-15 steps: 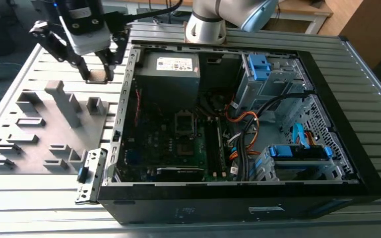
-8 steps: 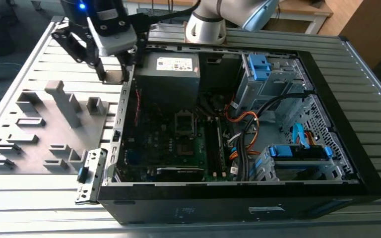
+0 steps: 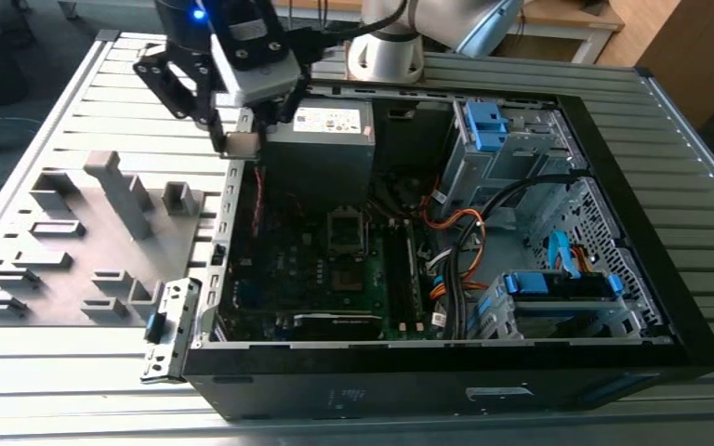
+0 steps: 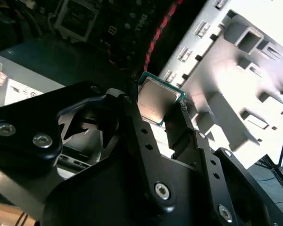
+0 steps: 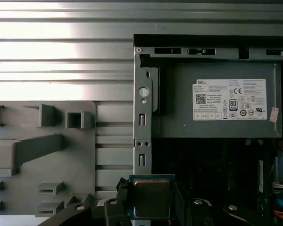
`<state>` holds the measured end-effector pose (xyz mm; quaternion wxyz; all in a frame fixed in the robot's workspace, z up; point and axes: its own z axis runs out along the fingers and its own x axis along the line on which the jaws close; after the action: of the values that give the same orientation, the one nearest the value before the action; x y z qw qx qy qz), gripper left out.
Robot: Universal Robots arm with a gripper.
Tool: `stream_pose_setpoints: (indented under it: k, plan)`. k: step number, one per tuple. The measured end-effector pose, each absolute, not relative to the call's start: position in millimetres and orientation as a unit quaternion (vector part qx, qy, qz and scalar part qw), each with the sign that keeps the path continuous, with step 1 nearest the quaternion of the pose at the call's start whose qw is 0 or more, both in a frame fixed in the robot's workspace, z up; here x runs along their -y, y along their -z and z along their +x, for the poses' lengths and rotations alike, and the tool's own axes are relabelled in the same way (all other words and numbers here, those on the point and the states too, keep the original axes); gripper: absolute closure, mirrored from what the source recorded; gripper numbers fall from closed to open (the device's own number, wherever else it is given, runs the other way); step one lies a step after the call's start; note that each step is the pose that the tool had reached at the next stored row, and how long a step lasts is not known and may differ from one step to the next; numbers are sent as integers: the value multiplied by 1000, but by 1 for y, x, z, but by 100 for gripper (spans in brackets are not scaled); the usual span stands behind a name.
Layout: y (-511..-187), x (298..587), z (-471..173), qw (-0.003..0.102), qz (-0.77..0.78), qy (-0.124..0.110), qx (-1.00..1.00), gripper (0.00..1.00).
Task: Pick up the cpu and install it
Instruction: 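Pick up the cpu and move it towards the insertion slot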
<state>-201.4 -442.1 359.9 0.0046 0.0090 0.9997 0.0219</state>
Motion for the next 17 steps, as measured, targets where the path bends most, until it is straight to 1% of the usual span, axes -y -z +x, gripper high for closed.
stream_pose_setpoints:
  k: [17]
  plan:
    - [-360,442,-128,4,9,-22,-1000,53]
